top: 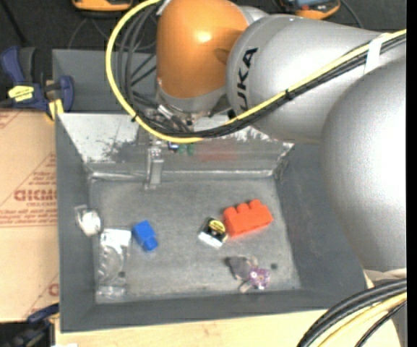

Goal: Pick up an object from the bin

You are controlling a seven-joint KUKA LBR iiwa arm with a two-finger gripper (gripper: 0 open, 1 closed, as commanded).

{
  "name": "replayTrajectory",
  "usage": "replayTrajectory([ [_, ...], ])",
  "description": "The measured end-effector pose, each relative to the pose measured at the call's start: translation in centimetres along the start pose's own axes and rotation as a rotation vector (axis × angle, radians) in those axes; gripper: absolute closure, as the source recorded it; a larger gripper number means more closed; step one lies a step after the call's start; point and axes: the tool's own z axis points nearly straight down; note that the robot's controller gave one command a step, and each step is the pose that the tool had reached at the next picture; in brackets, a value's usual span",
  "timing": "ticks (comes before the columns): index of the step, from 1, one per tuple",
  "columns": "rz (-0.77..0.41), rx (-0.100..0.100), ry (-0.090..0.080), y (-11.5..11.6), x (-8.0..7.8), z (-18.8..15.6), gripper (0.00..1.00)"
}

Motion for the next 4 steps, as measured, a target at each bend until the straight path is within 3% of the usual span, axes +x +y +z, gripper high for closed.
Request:
replayTrajectory([
  [1, -0.145, 0.002, 0.009, -3.1, 4.7, 16.7, 0.00],
  [2, -0.058, 0.001, 0.002, -2.7, 6.1, 13.3, 0.00],
  [3, -0.583, 0.002, -0.002, -2.3, 4.8, 13.4, 0.00],
  [4, -0.872, 0.002, -0.006, 1.0, 3.8, 16.3, 0.00],
])
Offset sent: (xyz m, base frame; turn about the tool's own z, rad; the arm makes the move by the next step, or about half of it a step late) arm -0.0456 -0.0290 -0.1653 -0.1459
